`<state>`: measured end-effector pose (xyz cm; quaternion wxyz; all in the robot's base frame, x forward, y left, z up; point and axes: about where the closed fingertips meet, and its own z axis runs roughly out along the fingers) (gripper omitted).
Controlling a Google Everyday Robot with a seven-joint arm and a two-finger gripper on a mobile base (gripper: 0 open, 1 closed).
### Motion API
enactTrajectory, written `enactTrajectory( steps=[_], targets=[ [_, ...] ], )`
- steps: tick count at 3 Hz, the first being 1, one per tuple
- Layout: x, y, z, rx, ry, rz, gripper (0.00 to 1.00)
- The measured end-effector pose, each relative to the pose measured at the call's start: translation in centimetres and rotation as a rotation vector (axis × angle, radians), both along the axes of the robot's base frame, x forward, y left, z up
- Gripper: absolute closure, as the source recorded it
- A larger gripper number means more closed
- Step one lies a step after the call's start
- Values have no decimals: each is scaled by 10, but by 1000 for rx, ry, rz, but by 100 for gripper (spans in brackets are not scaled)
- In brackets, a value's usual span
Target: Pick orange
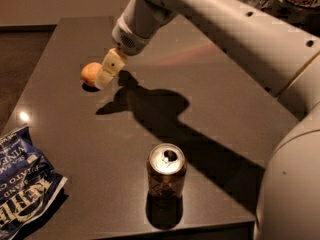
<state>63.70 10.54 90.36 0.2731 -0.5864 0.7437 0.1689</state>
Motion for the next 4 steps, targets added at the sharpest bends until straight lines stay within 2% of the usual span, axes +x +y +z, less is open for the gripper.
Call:
enactTrajectory(
  steps=[1, 3, 4],
  targets=[
    [6, 36, -18, 6, -8, 35, 0],
    [18, 58, -35, 3, -4, 52, 0],
    [19, 64, -39, 5, 10, 66, 16]
  ],
)
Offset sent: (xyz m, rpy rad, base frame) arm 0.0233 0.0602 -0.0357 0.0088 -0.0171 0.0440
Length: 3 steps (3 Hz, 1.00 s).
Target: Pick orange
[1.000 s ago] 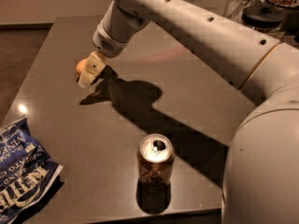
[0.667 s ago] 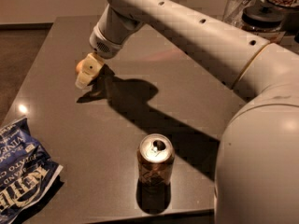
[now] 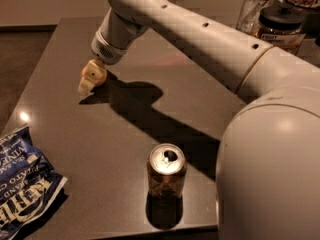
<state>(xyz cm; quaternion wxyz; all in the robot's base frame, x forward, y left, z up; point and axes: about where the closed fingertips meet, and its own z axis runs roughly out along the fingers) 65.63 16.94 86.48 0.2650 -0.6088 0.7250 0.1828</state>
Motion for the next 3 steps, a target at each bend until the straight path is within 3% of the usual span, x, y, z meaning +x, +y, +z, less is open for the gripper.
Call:
enactTrajectory(
  steps=[2, 3],
  targets=[
    [1, -7, 10, 9, 14, 36, 62],
    [0, -25, 41, 34, 13, 89, 94]
  ],
)
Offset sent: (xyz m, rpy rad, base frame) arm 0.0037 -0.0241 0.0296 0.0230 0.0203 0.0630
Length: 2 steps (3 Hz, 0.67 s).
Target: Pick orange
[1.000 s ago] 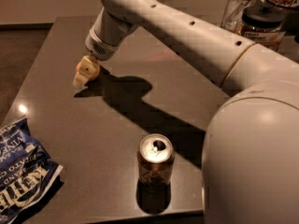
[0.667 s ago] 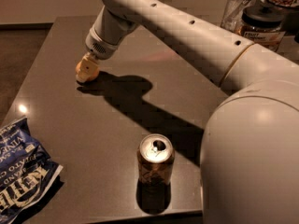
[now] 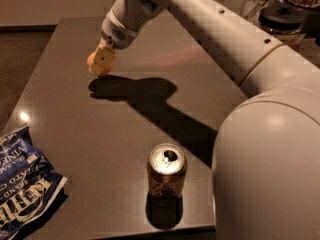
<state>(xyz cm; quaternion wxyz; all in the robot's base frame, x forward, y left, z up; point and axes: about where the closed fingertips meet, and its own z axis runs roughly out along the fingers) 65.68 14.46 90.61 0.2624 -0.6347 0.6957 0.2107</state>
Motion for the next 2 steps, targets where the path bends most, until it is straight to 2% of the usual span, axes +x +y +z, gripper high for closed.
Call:
enactTrajectory(
  steps=[1, 2],
  targets=[
    [-5, -9, 24, 19, -5, 40, 100],
    [-6, -9, 27, 21, -5, 44, 100]
  ],
)
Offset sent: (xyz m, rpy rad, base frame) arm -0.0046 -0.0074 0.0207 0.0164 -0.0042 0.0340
